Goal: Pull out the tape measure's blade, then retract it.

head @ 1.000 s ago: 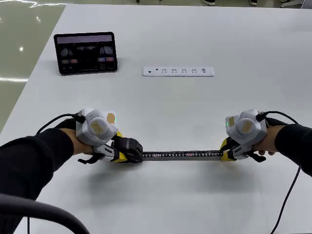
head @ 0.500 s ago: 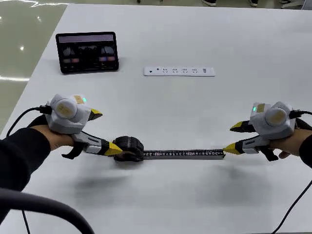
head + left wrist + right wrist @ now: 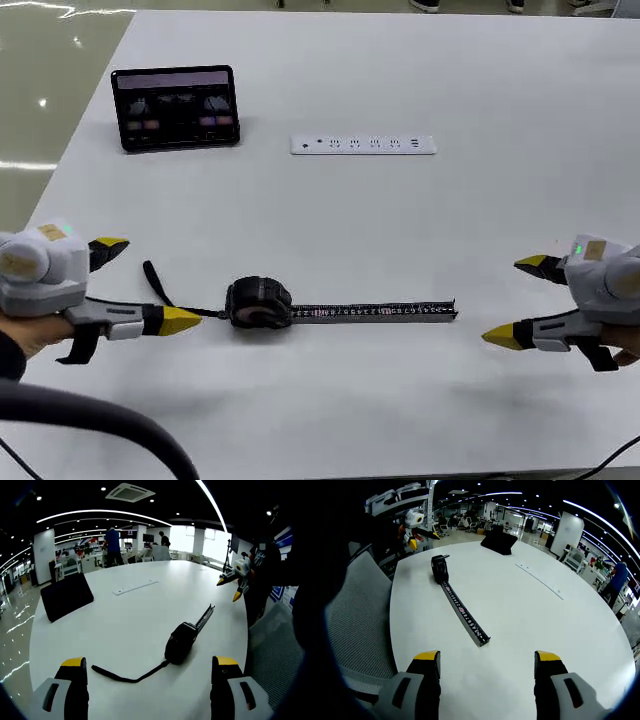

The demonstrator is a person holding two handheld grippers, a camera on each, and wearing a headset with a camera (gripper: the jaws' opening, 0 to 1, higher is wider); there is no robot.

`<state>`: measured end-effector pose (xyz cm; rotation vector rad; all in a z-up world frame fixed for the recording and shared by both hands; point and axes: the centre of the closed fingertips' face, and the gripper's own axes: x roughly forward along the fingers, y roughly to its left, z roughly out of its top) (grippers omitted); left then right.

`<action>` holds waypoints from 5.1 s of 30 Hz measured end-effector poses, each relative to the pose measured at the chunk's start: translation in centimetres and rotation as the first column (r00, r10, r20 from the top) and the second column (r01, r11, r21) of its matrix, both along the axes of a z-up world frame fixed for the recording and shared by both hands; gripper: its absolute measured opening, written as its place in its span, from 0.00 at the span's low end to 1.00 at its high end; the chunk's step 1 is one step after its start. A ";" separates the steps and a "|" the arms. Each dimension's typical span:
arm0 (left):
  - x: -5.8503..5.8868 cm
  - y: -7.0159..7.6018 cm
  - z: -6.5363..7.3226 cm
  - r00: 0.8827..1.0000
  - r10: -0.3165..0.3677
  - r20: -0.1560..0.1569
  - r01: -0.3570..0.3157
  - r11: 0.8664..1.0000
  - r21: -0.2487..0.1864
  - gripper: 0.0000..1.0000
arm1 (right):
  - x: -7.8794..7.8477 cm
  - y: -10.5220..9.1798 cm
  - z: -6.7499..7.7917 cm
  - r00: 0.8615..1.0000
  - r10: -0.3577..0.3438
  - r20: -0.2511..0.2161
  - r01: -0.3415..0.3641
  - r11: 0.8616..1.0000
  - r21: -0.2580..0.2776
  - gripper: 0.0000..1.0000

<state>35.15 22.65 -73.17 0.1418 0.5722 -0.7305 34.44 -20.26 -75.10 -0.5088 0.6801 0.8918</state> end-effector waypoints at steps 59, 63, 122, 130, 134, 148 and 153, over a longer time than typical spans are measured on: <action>-7.6 2.7 -0.7 0.994 0.111 0.023 -0.111 0.994 -0.017 1.00 | -7.2 -7.5 0.1 0.980 -0.201 0.011 0.199 0.974 0.104 1.00; -7.5 2.8 -0.3 0.993 0.114 0.030 -0.113 0.993 -0.025 1.00 | -7.0 -7.5 0.4 0.978 -0.208 0.021 0.205 0.972 0.115 1.00; 1.4 -9.3 -1.0 0.949 0.312 -0.042 -0.314 0.944 -0.102 1.00 | 1.0 0.1 -0.4 0.992 0.118 -0.040 -0.118 0.993 -0.022 0.99; 1.9 -8.7 -3.8 0.914 0.405 0.029 -0.405 0.914 -0.014 1.00 | 2.1 2.2 -2.1 0.966 0.248 -0.071 -0.253 0.964 -0.081 0.99; 2.1 -9.0 -4.3 0.902 0.428 0.060 -0.428 0.904 -0.019 1.00 | 3.3 3.4 -2.6 0.954 0.287 -0.085 -0.294 0.950 -0.101 0.99; 2.1 -11.3 -5.3 0.884 0.456 0.108 -0.452 0.890 -0.059 1.00 | 5.2 4.9 -5.1 0.924 0.361 -0.124 -0.377 0.912 -0.160 0.86; 2.8 -10.7 -5.3 0.867 0.484 0.114 -0.479 0.875 -0.071 1.00 | 4.4 4.7 -6.9 0.897 0.398 -0.193 -0.433 0.879 -0.200 0.73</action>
